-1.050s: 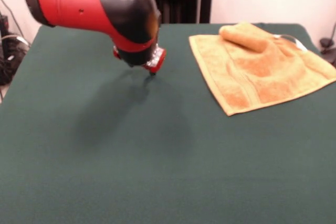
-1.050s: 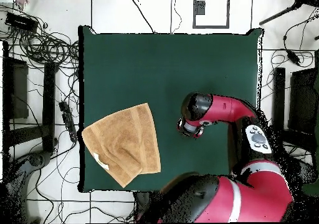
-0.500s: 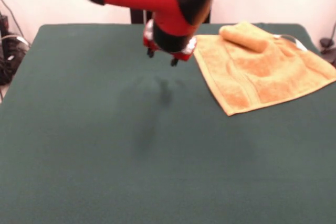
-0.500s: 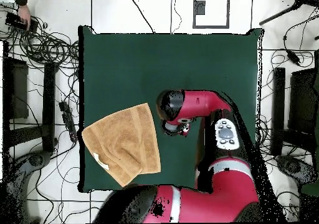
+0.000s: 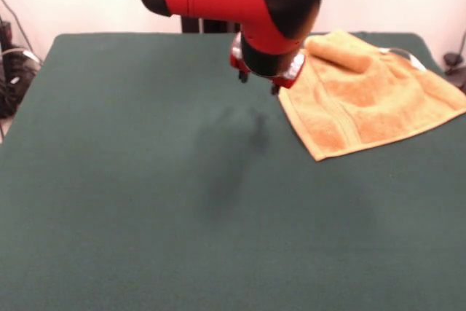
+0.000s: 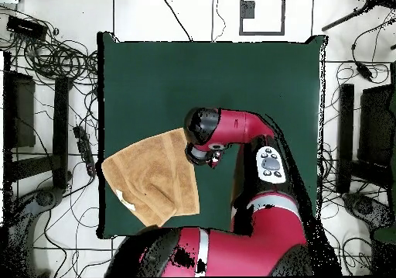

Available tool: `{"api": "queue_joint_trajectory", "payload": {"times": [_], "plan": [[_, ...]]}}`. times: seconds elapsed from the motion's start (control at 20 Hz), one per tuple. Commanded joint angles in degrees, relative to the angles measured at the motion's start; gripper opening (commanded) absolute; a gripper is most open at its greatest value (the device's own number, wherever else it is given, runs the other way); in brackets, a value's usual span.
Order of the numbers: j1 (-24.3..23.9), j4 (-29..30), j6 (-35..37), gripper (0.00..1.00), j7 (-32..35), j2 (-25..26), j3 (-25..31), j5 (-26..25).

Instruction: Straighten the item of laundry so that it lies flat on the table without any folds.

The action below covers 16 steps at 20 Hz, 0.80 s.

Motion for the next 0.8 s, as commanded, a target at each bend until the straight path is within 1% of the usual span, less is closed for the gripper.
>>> {"api": "queue_joint_trajectory", "payload": {"times": [0.05,0.2,0.35,0.5,0.65,0.8], "plan": [[1.2,3.6,-2.9,1.00,15.1,3.8,1.1,5.9],[2.1,2.9,-2.3,1.00,14.6,3.7,0.9,6.4],[3.1,1.3,-1.1,1.00,16.3,4.5,0.7,7.7],[4.1,1.4,-0.6,1.00,17.0,4.0,1.0,9.1],[4.8,2.0,-1.7,1.00,17.7,3.9,0.9,10.4],[6.0,1.6,-2.5,1.00,18.1,4.7,0.0,10.5]]}}
